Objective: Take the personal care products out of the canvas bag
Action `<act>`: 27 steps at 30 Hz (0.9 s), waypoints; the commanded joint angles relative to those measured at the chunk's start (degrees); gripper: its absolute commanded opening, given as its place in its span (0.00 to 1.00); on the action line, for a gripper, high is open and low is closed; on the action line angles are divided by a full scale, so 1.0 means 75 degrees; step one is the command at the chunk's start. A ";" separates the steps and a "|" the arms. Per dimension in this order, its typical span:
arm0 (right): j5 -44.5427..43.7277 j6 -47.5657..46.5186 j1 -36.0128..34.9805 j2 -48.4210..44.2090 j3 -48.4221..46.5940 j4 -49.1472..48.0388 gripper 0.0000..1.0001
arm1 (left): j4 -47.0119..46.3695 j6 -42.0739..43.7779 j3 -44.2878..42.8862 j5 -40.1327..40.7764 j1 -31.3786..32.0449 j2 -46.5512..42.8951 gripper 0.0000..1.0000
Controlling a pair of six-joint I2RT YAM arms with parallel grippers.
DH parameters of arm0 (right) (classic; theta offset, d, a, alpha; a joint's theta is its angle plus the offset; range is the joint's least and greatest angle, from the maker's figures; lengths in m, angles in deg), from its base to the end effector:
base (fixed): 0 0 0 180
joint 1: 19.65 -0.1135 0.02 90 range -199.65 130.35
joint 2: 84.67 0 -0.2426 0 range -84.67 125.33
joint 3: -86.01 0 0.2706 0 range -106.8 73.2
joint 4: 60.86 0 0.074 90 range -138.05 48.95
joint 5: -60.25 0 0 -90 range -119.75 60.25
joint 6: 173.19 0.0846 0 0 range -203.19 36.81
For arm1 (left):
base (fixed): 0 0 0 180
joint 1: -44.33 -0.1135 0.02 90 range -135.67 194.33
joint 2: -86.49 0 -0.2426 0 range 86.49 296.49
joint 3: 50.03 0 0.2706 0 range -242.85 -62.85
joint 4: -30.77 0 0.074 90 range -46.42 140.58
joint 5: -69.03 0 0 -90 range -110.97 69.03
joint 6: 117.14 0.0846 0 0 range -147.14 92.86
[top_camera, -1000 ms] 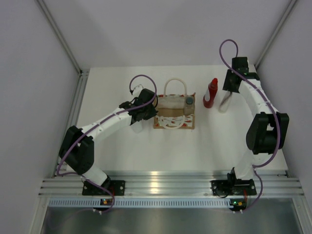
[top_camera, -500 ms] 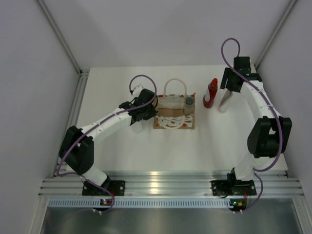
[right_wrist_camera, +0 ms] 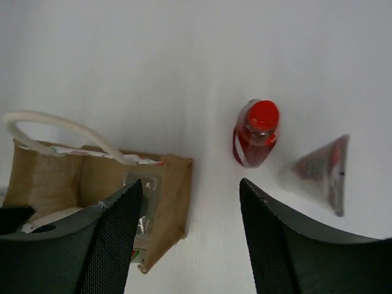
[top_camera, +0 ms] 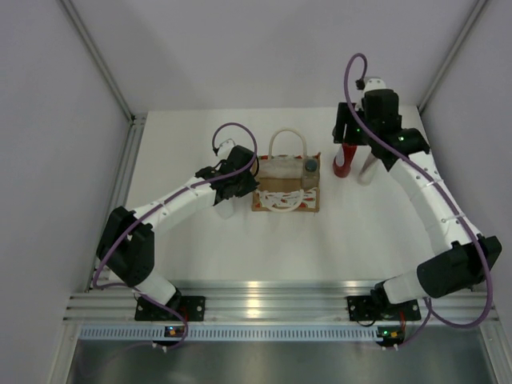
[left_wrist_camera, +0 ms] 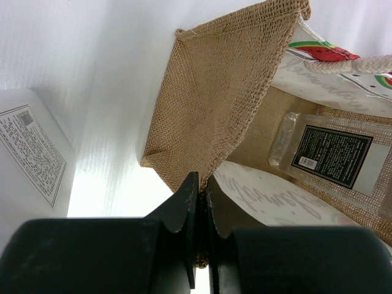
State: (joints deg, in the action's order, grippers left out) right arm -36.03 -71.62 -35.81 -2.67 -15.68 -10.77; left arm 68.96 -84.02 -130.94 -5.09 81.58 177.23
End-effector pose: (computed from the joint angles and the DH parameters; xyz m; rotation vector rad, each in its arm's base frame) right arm 0.3650 0.0961 0.3649 -0.0182 2.1027 0.1765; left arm 0.3274 -0.2199 0.1944 -0.5382 2.3541 -0.4482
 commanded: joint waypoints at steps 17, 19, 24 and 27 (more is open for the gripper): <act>-0.1447 0.1234 -0.2368 0.0751 0.0683 -0.0248 0.52 | -0.0045 -0.0045 -0.0132 0.0004 0.0001 -0.0157 0.00; -0.1552 0.1234 -0.2368 0.0879 0.0695 -0.0259 0.52 | -0.0057 -0.0045 -0.0120 -0.0008 0.0001 -0.0157 0.00; -0.1565 0.1258 -0.2368 0.1125 0.0718 -0.0248 0.52 | -0.0057 -0.0033 -0.0108 -0.0008 0.0001 -0.0122 0.00; -0.1541 0.1304 -0.2380 0.1243 0.0753 -0.0259 0.52 | -0.0068 -0.0056 -0.0108 -0.0020 -0.0010 -0.0099 0.00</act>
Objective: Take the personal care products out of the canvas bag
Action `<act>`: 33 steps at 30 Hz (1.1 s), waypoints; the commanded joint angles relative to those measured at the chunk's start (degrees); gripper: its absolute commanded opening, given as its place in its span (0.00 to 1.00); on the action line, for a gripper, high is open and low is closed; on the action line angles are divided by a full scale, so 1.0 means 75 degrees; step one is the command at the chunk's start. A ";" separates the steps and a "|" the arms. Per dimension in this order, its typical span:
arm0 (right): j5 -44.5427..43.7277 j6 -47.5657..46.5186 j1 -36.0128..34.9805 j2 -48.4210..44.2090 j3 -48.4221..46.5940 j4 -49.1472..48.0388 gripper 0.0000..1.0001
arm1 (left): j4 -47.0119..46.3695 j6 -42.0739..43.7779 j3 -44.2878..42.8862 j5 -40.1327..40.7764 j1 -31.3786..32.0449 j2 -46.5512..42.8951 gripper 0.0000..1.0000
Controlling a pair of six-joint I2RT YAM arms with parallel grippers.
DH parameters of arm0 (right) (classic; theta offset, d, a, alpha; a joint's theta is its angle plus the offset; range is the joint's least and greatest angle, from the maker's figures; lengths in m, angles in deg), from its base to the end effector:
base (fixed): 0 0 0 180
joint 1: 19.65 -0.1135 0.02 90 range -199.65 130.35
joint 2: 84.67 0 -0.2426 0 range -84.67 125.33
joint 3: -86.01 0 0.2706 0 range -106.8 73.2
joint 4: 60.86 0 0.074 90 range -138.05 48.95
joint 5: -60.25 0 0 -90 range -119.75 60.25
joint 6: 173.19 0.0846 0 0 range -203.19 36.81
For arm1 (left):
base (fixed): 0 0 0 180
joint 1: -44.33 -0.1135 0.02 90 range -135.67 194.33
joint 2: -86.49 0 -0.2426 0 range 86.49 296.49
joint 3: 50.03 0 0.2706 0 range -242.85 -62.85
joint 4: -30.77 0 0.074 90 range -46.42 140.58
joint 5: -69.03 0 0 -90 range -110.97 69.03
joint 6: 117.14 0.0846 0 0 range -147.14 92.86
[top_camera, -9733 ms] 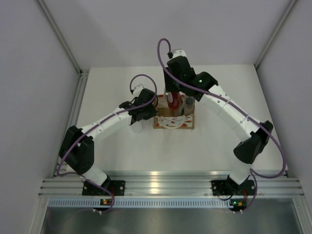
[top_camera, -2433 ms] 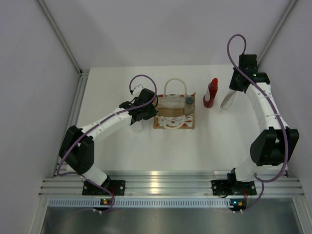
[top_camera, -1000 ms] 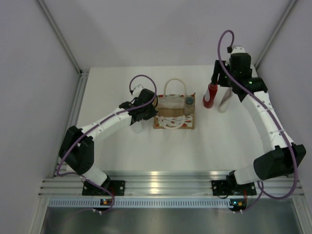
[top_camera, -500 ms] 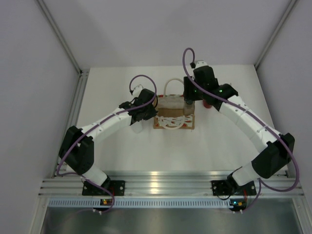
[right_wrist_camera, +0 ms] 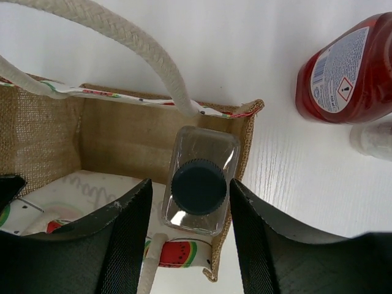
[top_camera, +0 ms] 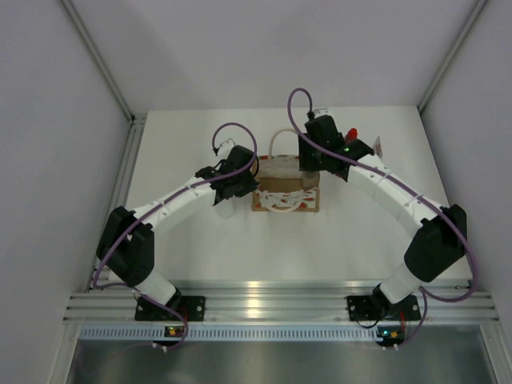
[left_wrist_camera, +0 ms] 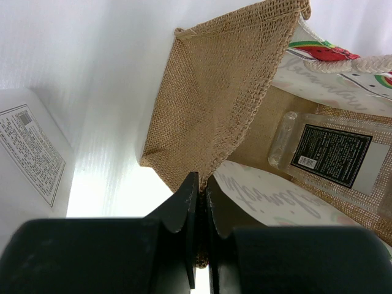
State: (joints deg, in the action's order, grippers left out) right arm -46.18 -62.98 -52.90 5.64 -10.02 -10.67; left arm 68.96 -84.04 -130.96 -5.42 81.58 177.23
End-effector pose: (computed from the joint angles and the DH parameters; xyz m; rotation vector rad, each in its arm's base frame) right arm 0.3487 0.2000 0.2744 -0.1231 2.3083 0.1380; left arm 0.3272 -0.2203 0.1944 -0.5367 2.3573 -0.4541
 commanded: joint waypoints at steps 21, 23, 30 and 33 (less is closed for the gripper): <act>-0.0388 0.0341 -0.0078 0.0756 -0.0084 -0.0274 0.53 | -0.0068 -0.0018 -0.0070 0.0118 -0.0010 -0.0075 0.00; -0.0388 0.0353 -0.0078 0.0862 -0.0095 -0.0274 0.53 | -0.0057 -0.0018 -0.0070 0.0118 -0.0010 -0.0075 0.00; -0.0458 0.0481 -0.0078 0.1178 0.0010 -0.0403 0.55 | -0.0057 -0.0018 -0.0047 0.0130 -0.0010 -0.0110 0.00; -0.0458 0.0528 -0.0066 0.1365 0.0034 -0.0450 0.55 | -0.0045 -0.0007 -0.0035 0.0130 -0.0010 -0.0122 0.00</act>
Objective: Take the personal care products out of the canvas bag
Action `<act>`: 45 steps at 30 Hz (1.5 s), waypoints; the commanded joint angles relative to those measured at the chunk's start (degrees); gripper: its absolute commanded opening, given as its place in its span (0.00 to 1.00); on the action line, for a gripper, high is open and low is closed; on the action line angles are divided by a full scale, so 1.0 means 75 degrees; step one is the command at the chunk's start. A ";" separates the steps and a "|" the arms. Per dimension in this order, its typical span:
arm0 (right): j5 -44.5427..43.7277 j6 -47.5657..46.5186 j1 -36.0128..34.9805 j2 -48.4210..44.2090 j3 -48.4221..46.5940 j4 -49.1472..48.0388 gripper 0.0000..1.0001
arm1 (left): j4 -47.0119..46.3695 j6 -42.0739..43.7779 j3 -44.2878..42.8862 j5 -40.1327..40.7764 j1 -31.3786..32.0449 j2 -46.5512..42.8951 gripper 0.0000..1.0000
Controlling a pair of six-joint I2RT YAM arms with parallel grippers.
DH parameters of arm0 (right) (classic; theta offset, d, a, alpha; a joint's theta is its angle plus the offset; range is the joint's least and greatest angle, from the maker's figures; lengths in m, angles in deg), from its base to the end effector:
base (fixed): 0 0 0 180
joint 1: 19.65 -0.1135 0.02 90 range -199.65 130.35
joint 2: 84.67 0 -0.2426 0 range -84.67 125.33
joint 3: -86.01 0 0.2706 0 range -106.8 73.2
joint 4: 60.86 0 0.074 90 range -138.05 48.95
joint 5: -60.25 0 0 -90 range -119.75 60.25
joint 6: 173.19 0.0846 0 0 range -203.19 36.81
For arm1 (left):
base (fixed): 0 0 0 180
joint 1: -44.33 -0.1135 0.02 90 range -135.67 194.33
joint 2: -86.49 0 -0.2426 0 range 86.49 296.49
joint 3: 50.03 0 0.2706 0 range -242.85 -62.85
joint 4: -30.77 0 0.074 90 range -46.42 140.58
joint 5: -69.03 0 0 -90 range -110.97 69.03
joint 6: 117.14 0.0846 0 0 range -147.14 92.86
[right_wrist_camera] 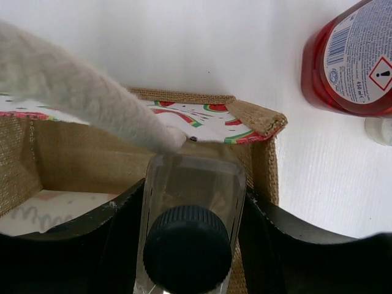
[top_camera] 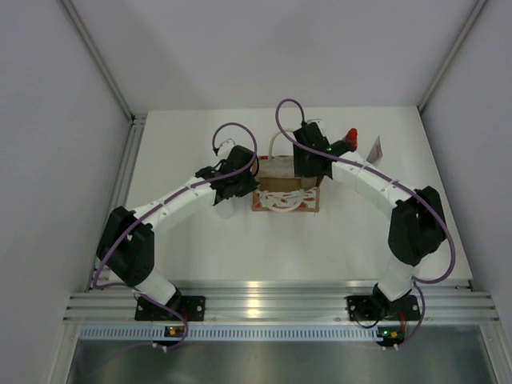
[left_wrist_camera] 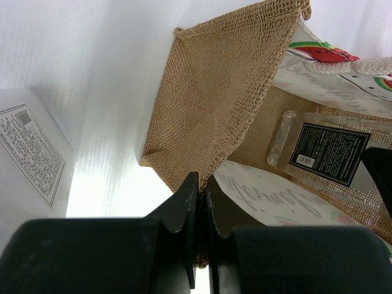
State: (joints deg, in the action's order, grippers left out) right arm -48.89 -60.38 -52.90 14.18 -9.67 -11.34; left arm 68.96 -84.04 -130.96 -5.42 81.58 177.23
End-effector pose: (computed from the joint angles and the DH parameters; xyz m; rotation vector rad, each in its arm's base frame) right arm 0.3671 0.2075 0.2158 -0.0829 2.4197 0.0238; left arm 0.3272 -0.2203 0.1944 -0.5367 2.3573 -0.4541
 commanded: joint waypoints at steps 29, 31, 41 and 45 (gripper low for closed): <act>0.0008 -0.0170 -0.0031 0.0076 0.0291 -0.1307 0.00 | -0.0057 0.0017 -0.0023 0.0118 -0.0069 -0.0052 0.00; 0.0009 -0.0298 -0.0054 -0.0066 0.0303 -0.1344 0.00 | -0.0068 0.0017 -0.0035 0.0106 -0.0069 -0.0040 0.00; 0.0032 -0.0545 -0.0148 -0.0745 0.0245 -0.1344 0.00 | -0.0057 -0.0042 -0.0082 0.0106 -0.0057 0.0007 0.00; 0.0149 -0.0627 -0.0171 -0.0945 0.0221 -0.1344 0.00 | -0.0045 -0.0112 -0.0082 0.0130 -0.0057 0.0030 0.00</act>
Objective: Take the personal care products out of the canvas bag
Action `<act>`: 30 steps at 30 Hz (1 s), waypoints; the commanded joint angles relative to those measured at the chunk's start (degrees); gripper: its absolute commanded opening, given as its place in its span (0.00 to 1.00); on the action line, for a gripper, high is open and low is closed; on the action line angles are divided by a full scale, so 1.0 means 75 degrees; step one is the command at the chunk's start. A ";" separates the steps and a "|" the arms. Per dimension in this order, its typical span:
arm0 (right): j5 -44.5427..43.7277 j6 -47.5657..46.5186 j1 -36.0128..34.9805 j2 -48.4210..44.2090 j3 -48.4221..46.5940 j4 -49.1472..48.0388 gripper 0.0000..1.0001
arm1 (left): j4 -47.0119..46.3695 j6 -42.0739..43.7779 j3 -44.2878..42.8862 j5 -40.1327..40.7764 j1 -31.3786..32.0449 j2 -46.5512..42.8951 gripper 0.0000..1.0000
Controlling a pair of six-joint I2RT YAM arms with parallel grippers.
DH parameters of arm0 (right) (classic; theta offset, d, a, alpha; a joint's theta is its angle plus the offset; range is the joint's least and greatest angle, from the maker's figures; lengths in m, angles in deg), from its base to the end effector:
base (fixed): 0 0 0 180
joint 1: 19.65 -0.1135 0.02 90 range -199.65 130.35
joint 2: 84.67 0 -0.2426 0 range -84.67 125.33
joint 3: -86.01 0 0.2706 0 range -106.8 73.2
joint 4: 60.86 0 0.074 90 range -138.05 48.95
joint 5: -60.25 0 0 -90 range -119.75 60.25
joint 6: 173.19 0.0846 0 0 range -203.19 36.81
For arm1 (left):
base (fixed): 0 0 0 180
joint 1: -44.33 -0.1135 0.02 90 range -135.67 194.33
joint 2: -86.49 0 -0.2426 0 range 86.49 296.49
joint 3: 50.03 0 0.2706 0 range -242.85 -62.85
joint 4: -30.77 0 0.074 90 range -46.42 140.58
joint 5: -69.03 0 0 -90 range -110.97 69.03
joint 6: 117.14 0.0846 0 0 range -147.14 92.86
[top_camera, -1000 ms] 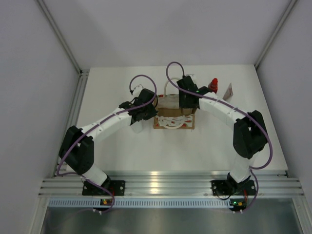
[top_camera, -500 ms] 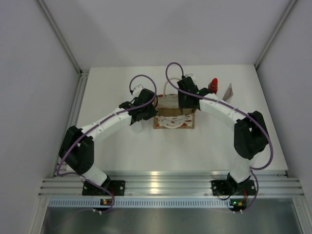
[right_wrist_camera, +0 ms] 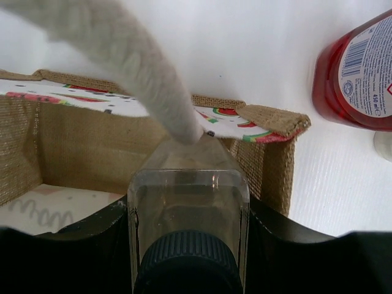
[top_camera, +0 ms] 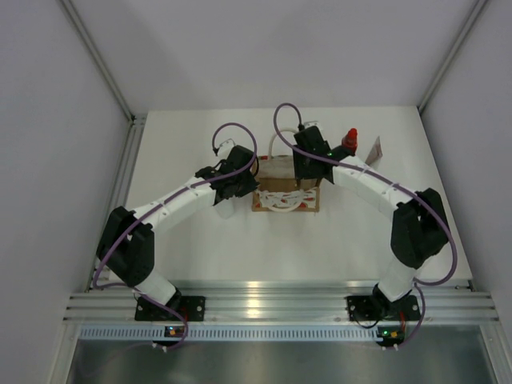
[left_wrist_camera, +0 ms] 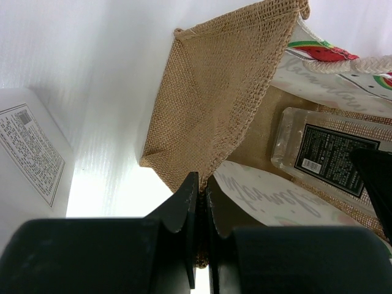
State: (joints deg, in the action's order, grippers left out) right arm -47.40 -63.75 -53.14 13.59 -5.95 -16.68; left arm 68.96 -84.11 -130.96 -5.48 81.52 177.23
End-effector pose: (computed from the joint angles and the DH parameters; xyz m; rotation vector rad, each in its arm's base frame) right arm 0.3663 0.2116 0.2046 -0.1602 2.3918 0.0505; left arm 0.3274 -0.2201 0.1944 -0.5390 2.3573 -0.4552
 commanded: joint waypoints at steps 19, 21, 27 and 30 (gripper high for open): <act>0.0689 -0.0530 -0.0139 -0.2143 -0.1246 0.0070 0.00 | -0.0045 -0.0139 -0.0047 0.0197 -0.0060 -0.0169 0.42; 0.0724 -0.0588 -0.0128 -0.2308 -0.1433 0.0234 0.00 | -0.0045 -0.0103 -0.0058 0.0209 -0.0060 -0.0215 0.54; 0.0701 -0.0729 -0.0034 -0.2753 -0.1996 0.0691 0.00 | -0.0057 0.0013 -0.0152 0.0138 -0.0060 -0.0380 0.79; 0.0713 -0.0764 0.0095 -0.2975 -0.2172 0.0867 0.00 | -0.0068 0.0235 -0.0304 -0.0013 -0.0060 -0.0392 0.92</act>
State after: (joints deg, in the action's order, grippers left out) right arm -42.05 -68.69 -53.08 -3.22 -16.14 -7.21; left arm 69.25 -83.71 -131.05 -5.18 81.38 176.92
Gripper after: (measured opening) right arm 0.473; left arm 0.879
